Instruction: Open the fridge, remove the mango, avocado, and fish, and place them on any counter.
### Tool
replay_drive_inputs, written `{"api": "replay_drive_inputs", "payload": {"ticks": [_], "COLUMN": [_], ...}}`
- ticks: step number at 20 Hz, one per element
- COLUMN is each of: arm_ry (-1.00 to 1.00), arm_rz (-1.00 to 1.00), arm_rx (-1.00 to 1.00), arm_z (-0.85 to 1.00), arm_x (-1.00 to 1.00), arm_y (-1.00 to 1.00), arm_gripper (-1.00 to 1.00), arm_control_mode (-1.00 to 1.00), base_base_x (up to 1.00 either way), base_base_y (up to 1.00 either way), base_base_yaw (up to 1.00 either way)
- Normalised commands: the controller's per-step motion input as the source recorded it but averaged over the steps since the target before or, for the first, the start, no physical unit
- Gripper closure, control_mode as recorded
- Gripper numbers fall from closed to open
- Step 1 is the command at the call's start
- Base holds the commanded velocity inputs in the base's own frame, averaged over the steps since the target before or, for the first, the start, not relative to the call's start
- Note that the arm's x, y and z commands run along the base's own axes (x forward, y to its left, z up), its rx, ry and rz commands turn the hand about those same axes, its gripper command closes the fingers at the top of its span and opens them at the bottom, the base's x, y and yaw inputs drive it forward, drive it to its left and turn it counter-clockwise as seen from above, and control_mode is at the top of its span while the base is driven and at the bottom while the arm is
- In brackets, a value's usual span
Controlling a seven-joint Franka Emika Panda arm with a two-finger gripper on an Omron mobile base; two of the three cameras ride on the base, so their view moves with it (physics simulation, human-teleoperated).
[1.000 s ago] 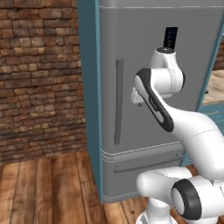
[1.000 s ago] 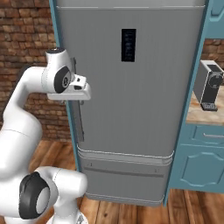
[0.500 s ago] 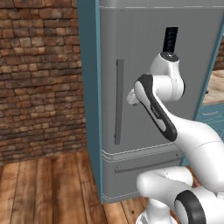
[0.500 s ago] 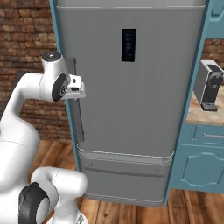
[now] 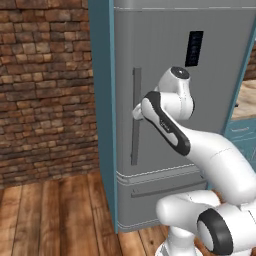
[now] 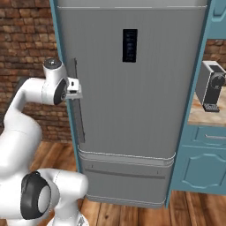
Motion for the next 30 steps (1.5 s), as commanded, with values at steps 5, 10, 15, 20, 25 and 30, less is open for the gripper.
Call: {"api": "replay_drive_inputs", "payload": {"ticks": [5, 10, 15, 20, 25, 30], "arm_ry": [-0.03, -0.18, -0.03, -0.07, -0.06, -0.02], "arm_rz": [-0.15, -0.09, -0.05, -0.08, -0.05, -0.01], "arm_rx": [0.10, 0.18, 0.06, 0.00, 0.01, 0.04], "arm_z": [0.00, 0.00, 0.00, -0.06, -0.25, -0.23], "arm_x": [0.48, 0.40, 0.45, 0.53, 0.55, 0.58], "arm_y": [0.04, 0.00, 0.00, 0.00, 0.00, 0.00], "arm_gripper": [-1.00, -1.00, -1.00, -1.00, -1.00, -1.00], "arm_control_mode": [-1.00, -1.00, -1.00, -1.00, -1.00, -1.00], "base_base_x": [0.00, 0.00, 0.00, 0.00, 0.00, 0.00], "base_base_y": [0.00, 0.00, 0.00, 0.00, 0.00, 0.00], "base_base_yaw": [0.00, 0.00, 0.00, 0.00, 0.00, 0.00]}}
